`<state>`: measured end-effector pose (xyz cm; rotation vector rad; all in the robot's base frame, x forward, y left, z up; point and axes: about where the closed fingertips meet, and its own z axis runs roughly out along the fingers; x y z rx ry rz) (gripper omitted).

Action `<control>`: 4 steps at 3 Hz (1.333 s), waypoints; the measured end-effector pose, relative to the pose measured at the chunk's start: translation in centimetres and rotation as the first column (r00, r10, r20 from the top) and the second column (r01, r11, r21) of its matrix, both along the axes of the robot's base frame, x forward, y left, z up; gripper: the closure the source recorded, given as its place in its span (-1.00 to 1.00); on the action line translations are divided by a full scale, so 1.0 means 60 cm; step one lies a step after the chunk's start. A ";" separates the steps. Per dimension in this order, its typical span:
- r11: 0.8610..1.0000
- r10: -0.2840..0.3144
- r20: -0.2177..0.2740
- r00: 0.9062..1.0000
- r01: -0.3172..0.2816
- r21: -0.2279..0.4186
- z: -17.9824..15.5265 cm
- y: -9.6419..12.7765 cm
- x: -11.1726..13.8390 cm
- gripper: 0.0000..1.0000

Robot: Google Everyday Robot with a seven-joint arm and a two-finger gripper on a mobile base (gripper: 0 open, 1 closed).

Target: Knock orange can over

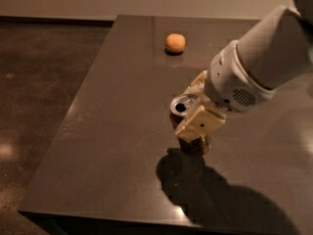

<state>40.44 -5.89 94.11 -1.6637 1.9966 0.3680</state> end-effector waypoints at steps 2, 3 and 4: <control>0.954 -0.017 -0.019 1.000 0.010 -0.299 -0.009 -0.050 0.060 1.00; 0.920 -0.017 -0.029 0.999 0.004 -0.392 -0.023 -0.065 0.079 1.00; 0.890 -0.006 -0.042 0.999 -0.014 -0.456 -0.036 -0.074 0.096 1.00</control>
Offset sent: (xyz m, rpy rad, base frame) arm 0.0577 -0.0550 -0.0160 -0.5104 0.0355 -0.0363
